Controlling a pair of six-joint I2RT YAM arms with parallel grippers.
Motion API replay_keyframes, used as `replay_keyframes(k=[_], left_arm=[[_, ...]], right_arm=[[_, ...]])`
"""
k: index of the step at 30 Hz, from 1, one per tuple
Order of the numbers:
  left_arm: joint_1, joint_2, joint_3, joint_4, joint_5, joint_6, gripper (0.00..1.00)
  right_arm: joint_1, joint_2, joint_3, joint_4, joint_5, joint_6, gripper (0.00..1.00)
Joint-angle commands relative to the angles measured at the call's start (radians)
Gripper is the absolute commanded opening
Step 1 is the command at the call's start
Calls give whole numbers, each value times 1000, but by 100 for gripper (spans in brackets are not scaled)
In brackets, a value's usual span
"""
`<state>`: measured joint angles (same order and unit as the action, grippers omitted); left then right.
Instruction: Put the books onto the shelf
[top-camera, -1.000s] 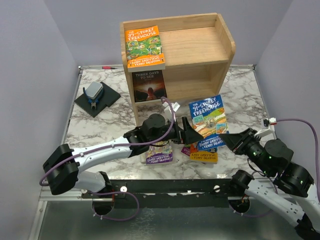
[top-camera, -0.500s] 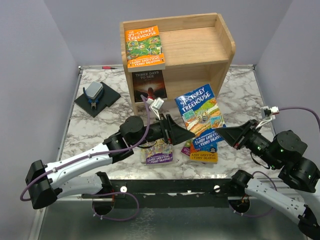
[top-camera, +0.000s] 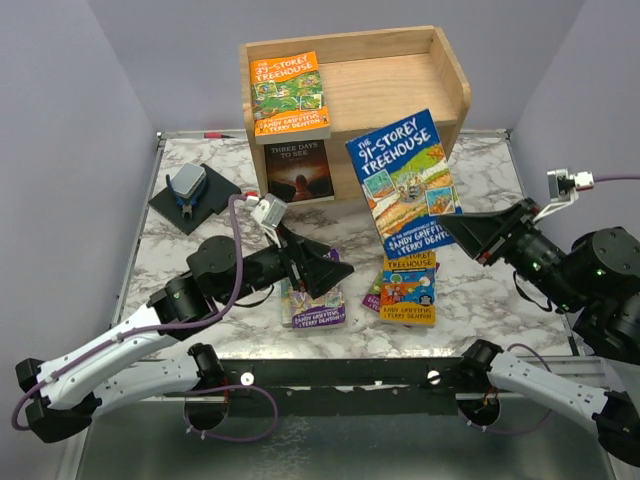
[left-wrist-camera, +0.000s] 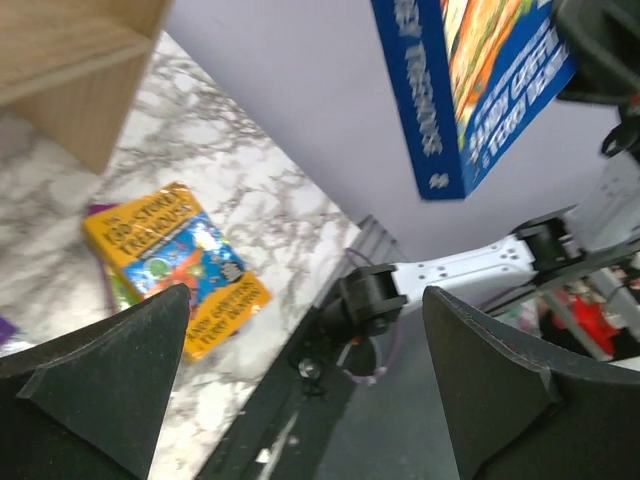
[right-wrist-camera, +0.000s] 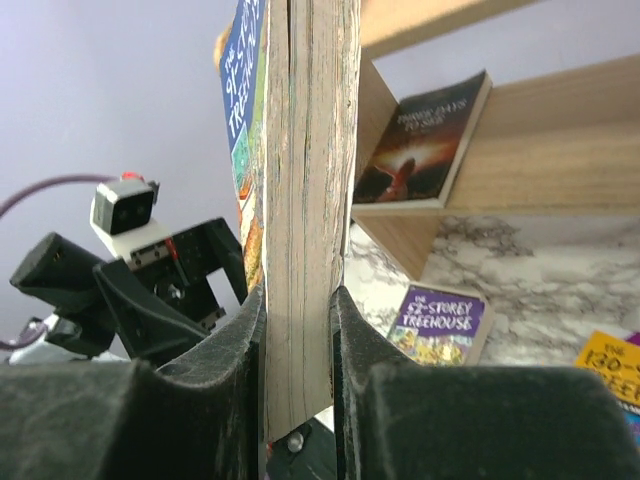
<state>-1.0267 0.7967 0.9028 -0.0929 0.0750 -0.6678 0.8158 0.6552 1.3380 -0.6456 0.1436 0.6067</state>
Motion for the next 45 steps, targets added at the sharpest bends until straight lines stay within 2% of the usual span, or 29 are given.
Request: replay_keyframes(k=[1,5,11,28,36,41,45], left_arm=[[5,-51,32,-187,-95,211,99],[4,-86,21,-262,-141,307,99],[5,-126,-28,-284,-152,378,99],[5,-220,-140,-285,-175,429,99],[6,-224,-168,-283,-155,419,99],[4,-234,-172,-284,-153,423,99],[5,-241,-174,-284,-153,423,99]], right_arm=[[-4,90,89,192,-14,14,1],[-4,185,140,269,-29,52,1],[-4,309,219,349,-32,140,1],[-4,629,430,438,15,307,1],[-4,714,459,452,68,337,1],[-4,754,474,441,57,339,6],[-4,772,476,438,51,340,13]])
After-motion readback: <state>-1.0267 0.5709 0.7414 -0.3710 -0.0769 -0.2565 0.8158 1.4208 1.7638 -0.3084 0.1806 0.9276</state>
